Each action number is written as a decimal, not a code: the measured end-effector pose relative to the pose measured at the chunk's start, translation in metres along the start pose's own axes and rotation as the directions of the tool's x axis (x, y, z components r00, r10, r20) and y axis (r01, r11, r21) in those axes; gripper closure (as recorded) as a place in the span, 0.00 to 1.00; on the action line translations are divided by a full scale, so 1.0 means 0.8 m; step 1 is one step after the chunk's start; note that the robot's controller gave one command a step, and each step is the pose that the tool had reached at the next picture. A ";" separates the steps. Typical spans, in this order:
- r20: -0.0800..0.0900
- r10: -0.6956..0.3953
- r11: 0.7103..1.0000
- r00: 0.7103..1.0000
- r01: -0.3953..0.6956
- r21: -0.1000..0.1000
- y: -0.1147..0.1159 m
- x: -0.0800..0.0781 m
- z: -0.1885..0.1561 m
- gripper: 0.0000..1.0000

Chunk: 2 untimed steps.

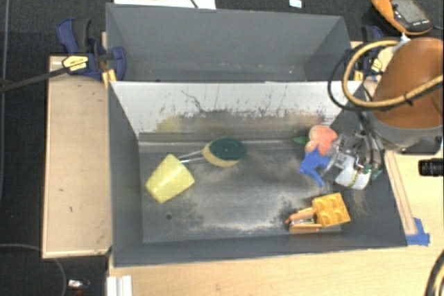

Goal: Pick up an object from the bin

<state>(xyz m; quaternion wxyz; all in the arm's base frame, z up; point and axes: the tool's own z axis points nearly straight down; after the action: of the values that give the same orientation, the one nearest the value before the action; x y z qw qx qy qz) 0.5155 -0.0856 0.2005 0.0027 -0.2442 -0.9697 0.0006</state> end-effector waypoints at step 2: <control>0.010 -0.207 0.978 0.978 0.207 -0.003 0.035 0.007 -0.020 1.00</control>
Offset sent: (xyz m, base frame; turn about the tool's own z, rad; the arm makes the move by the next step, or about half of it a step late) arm 0.0050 0.0553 -0.0254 -0.6813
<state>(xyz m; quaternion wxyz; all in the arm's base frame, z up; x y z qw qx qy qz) 0.5241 -0.0587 0.2168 -0.0027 -0.1418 -0.9899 -0.0005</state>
